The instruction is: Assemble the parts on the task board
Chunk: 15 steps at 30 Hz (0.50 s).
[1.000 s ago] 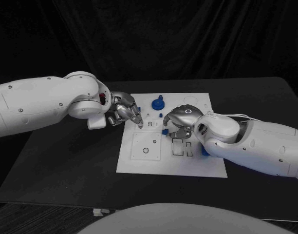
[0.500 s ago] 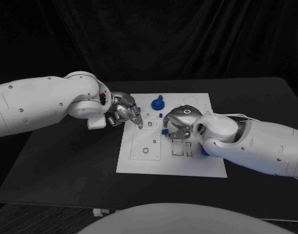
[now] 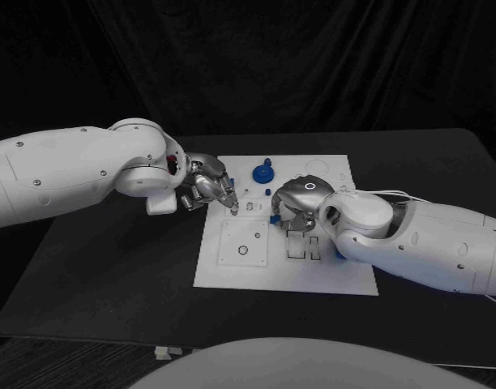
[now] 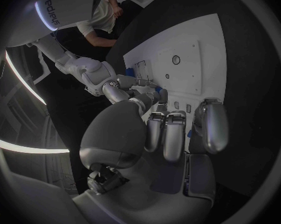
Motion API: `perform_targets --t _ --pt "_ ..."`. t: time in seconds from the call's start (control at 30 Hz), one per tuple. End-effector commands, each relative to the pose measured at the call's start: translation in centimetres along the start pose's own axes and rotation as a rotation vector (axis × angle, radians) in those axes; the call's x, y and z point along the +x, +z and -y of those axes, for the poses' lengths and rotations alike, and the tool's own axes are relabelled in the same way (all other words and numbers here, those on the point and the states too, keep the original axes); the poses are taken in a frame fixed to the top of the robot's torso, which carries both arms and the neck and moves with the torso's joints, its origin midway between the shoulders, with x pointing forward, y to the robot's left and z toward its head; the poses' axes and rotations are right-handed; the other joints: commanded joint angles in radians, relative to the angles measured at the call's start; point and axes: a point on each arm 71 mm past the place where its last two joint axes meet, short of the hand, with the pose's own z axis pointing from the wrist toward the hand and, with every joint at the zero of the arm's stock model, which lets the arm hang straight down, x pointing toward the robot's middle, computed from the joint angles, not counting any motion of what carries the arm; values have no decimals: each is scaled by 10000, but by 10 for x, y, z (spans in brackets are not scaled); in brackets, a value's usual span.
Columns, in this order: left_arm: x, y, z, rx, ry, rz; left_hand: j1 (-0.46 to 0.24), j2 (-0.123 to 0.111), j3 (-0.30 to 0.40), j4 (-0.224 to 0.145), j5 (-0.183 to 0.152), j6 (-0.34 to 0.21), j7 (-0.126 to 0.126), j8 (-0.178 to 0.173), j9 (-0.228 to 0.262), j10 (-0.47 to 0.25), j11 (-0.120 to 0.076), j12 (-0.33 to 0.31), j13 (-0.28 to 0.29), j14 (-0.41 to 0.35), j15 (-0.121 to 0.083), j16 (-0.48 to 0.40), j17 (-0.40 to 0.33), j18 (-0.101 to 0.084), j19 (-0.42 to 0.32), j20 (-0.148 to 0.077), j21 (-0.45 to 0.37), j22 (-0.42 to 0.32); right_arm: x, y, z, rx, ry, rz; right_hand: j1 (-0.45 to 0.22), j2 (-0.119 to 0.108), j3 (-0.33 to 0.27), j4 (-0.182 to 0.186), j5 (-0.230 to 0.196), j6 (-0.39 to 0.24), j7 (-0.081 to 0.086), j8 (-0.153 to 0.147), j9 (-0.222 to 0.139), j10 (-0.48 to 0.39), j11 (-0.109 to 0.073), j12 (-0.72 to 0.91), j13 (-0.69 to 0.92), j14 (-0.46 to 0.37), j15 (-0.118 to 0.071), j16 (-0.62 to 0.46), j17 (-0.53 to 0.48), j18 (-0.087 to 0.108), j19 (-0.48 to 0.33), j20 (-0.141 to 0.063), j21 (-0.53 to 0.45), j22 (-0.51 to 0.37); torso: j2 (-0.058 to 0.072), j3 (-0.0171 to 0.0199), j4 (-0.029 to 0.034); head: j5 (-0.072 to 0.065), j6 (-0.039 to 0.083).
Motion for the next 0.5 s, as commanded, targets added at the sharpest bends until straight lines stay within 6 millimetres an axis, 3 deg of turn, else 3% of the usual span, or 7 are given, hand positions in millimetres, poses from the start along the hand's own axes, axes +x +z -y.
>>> perform_targets --t 0.03,0.33,0.5 --pt "2 1 2 156 36 -204 -20 110 44 43 -57 47 28 -68 -19 640 54 -62 2187 1057 56 26 2635 77 -74 2 -63 1820 13 -2 3 404 21 -516 32 59 14 -27 28 73 -24 35 10 864 10 -54 2279 940 13 -55 2202 79 278 42 -47 2119 7 1 7 4 2" --pt "3 2 4 211 76 -286 -28 129 53 66 -43 42 32 -73 -43 633 59 -67 2182 1057 62 26 2635 80 -86 8 -77 1817 16 -1 3 459 -10 -687 -9 -1 12 -72 50 10 -22 60 54 857 4 -59 2267 937 2 -60 2191 83 267 27 -68 2112 -4 0 2 7 2" --pt "3 3 5 235 106 -338 -30 142 62 77 -29 36 35 -77 -58 625 62 -75 2175 1057 65 26 2635 81 -95 11 -87 1815 17 0 3 548 -67 -872 -102 -53 4 -90 -176 -192 25 -13 52 831 43 -78 2222 923 30 -82 2144 95 237 39 -128 2093 -3 -1 3 -2 2"
